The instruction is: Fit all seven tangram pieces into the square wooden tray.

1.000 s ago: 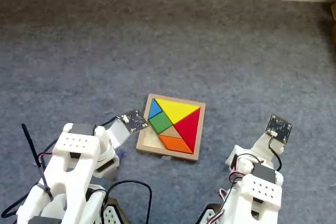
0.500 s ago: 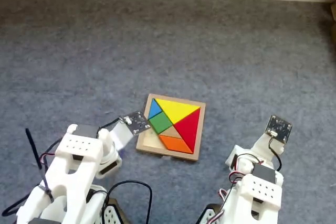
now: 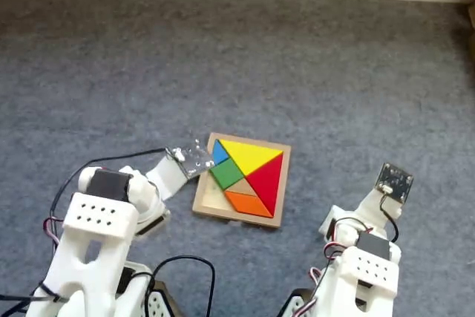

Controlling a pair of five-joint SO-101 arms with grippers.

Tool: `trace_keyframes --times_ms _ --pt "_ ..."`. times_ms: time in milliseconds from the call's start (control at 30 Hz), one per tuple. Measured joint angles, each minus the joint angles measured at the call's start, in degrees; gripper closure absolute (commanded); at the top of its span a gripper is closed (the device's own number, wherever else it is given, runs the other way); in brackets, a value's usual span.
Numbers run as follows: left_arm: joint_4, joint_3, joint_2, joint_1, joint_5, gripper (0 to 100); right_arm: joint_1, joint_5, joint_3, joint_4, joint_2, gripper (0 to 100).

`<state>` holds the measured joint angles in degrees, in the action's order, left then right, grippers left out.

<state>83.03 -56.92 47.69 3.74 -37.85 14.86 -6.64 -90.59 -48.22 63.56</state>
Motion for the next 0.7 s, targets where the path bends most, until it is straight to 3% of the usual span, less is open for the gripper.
trace_keyframes --times_ms 133,300,700 --pt "-4.7 0.2 -2.9 0.0 6.6 75 0.0 0.0 0.0 0.0 0.0 99.2" --pt "-10.3 3.8 -11.3 0.1 6.9 75 0.0 0.0 0.0 0.0 0.0 99.2" --pt "-11.0 25.7 -41.1 0.3 4.7 75 0.0 0.0 0.0 0.0 0.0 99.2"
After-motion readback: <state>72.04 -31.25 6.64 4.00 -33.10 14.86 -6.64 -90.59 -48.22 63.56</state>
